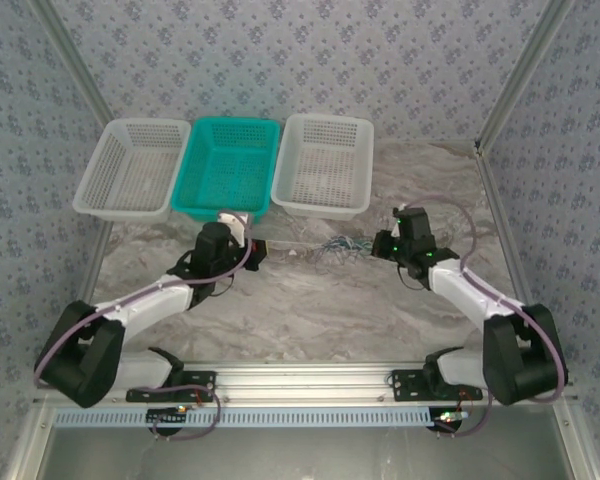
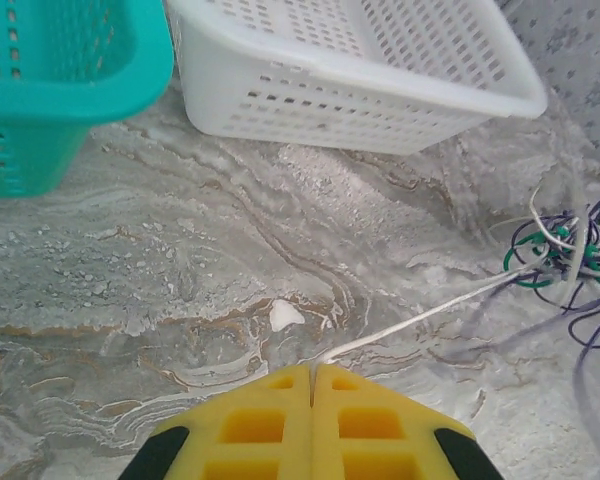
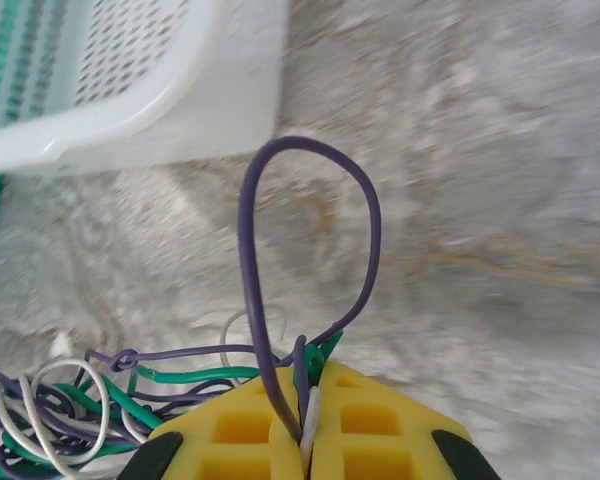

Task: Untangle the cables

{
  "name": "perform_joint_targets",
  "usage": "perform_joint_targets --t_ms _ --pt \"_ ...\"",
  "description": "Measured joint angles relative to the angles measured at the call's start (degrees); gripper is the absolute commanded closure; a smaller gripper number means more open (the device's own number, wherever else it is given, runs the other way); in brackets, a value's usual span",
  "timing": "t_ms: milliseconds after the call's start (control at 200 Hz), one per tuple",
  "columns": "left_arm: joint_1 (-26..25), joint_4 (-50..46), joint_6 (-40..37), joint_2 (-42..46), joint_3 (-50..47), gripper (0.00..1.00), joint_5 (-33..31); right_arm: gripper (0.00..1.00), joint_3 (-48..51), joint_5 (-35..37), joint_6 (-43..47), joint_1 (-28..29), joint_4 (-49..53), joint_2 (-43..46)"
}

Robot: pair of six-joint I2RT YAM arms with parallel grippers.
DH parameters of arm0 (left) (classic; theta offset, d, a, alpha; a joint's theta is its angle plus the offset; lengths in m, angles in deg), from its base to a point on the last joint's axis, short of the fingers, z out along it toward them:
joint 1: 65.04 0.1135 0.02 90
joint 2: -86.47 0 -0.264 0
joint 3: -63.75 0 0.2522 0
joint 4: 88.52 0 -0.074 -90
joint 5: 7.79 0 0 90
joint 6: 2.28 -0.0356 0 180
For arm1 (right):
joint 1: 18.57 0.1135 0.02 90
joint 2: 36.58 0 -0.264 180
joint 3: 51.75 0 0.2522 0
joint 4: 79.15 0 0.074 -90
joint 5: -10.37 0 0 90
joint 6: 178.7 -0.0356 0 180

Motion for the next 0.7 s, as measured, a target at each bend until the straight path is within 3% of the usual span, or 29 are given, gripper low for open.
perform_joint_targets --t_ms 310,570,700 --pt "4.8 -9.2 1.1 15.8 -4.4 1.0 -5.6 1.0 6.4 8.2 -3.0 -13.9 7.2 12.1" --pt "7.1 -15.3 1.1 21.9 -4.4 1.0 -6.0 1.0 7.4 7.5 -4.9 -15.2 9.0 14.1" --pt "11.6 -22.3 2.8 24.3 -3.7 1.0 -6.0 1.0 9.4 3.1 -7.8 -19.9 9.8 15.4"
